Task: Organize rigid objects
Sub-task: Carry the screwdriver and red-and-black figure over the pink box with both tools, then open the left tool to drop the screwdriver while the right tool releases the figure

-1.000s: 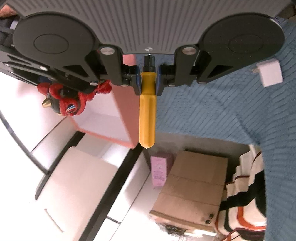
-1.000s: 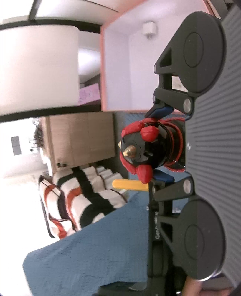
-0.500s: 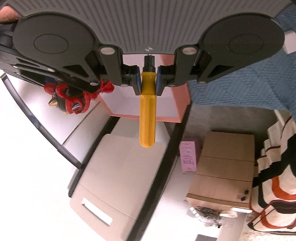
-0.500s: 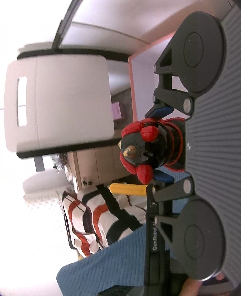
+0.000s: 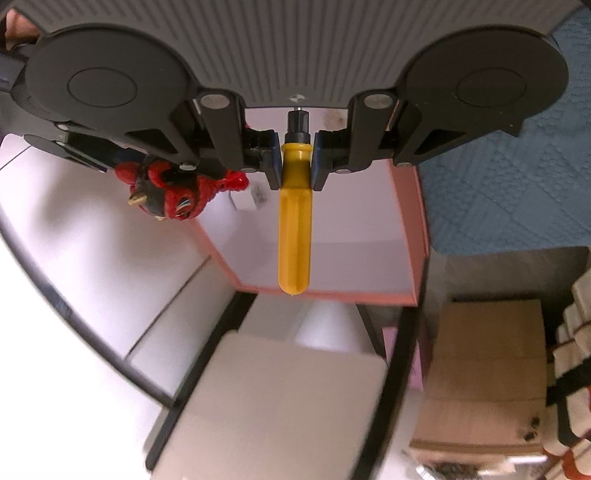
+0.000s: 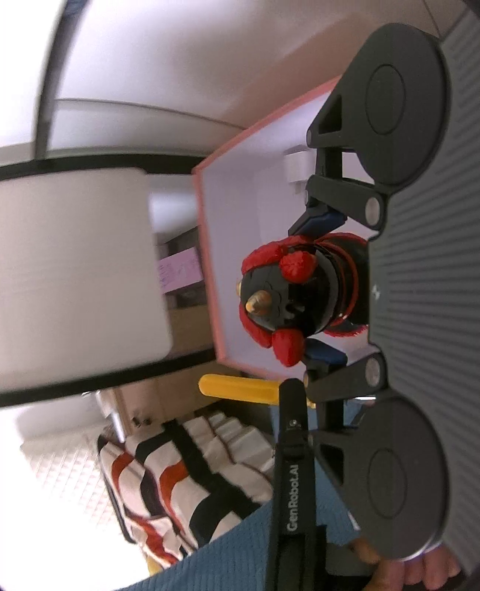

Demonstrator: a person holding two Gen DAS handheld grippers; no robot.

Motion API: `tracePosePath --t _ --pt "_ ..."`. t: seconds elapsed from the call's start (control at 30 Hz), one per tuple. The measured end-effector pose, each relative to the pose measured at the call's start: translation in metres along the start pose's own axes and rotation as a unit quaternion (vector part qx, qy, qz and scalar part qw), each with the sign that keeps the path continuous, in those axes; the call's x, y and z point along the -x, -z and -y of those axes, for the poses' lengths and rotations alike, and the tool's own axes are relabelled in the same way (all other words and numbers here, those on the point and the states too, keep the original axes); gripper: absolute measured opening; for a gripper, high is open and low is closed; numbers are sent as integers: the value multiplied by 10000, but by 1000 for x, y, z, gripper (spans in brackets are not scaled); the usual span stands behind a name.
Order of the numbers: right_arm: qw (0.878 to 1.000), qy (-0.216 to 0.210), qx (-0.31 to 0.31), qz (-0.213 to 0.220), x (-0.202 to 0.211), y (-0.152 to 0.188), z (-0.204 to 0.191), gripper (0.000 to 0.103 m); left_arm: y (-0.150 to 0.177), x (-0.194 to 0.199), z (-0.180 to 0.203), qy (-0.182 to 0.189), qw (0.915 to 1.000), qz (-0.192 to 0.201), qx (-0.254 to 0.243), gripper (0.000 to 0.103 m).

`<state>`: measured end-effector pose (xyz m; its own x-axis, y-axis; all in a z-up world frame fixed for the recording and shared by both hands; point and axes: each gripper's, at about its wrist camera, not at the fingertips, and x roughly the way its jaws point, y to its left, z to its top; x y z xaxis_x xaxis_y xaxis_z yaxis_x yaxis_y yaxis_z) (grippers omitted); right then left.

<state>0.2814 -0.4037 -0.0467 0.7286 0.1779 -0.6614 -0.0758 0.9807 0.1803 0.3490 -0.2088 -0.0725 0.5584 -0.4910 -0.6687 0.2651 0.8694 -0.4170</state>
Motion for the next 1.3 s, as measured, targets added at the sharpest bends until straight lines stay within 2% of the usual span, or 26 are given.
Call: tracePosePath --t 0.27,0.57,0.93,0.97,1.0,1.07,1.3 --pt "9979 189 -211 -577 -38 33 22 62 18 -57 -2 185 9977 -641 91 20" --pt "9946 314 -394 -903 -56 53 41 62 26 -77 -4 120 9969 -781 64 20" --pt "9921 408 -516 -1069 -54 56 48 60 22 -44 4 100 9988 -471 -114 20" --pt "9924 407 -501 -1050 -52 54 48 62 21 -38 5 97 9990 -422 -120 20" --pt "9925 439 -497 -1029 -49 52 46 68 19 -33 5 103 9992 -382 -114 20" --pt "9932 507 -532 -904 -41 47 45 68 17 -21 6 110 9995 -273 -110 20" --pt "9981 308 -436 -296 -2 19 24 68 8 32 3 48 9997 200 -104 20"
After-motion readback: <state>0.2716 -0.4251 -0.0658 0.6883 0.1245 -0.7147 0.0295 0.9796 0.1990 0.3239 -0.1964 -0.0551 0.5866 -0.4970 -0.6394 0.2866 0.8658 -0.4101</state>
